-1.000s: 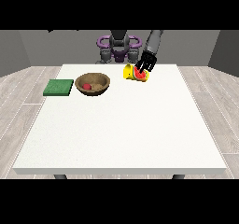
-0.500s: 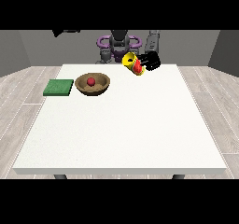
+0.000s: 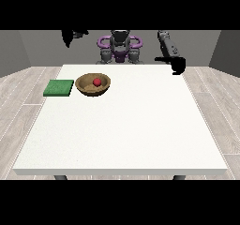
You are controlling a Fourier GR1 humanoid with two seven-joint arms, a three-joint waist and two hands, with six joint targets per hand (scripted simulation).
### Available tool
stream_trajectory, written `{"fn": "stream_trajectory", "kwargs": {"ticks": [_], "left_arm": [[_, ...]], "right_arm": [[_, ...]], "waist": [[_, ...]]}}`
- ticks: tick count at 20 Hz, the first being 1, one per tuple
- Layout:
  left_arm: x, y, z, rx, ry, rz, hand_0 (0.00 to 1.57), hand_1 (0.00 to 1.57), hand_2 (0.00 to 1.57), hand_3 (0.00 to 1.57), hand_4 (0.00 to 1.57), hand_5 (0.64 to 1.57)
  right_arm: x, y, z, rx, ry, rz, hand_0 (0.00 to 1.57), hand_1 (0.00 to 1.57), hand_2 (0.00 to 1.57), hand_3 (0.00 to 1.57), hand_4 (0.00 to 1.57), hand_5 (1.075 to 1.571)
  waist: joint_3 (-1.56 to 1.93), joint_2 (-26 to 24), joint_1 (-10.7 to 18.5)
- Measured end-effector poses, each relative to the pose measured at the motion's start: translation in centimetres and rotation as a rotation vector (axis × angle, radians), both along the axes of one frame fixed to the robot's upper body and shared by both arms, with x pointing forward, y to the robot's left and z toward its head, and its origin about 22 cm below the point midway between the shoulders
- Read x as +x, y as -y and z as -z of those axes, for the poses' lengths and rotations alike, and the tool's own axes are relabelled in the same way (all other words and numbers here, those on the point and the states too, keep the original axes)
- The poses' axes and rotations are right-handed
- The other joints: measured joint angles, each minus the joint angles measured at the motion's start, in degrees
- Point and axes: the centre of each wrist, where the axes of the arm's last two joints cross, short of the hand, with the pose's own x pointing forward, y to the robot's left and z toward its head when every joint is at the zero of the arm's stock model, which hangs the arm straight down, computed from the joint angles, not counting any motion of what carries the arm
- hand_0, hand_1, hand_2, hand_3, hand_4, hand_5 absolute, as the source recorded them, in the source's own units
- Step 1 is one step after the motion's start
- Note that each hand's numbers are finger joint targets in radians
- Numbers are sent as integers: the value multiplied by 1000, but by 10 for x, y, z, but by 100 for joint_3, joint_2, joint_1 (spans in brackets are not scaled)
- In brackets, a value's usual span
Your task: Pick the cup and pour the ball into the bowl, then pick the bowl and place it on the pad
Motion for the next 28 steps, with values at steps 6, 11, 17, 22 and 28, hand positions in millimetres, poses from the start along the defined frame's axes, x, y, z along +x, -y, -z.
{"fn": "stream_trajectory", "kwargs": {"ticks": [6,11,17,22,28], "left_arm": [[8,-70,-71,46,64,48,0,0,0,0,0,1518],[12,-83,-135,128,85,57,0,0,0,0,0,1523],[5,-97,-198,185,101,37,0,0,0,0,0,1544],[-8,-115,-240,206,131,25,0,0,0,0,0,1542],[-14,-111,-267,206,146,46,0,0,0,0,0,1538]], "right_arm": [[15,-1,22,24,-15,25,0,0,0,0,458,1567],[37,3,62,72,-76,32,0,0,0,0,415,1570],[55,22,107,114,-125,19,0,0,0,0,315,1571],[68,25,130,132,-146,24,0,0,0,0,307,1568],[91,26,141,188,-209,35,0,0,0,0,411,1570]], "waist": [[25,408,69],[39,475,149],[43,533,109],[41,644,74],[38,614,130]]}}
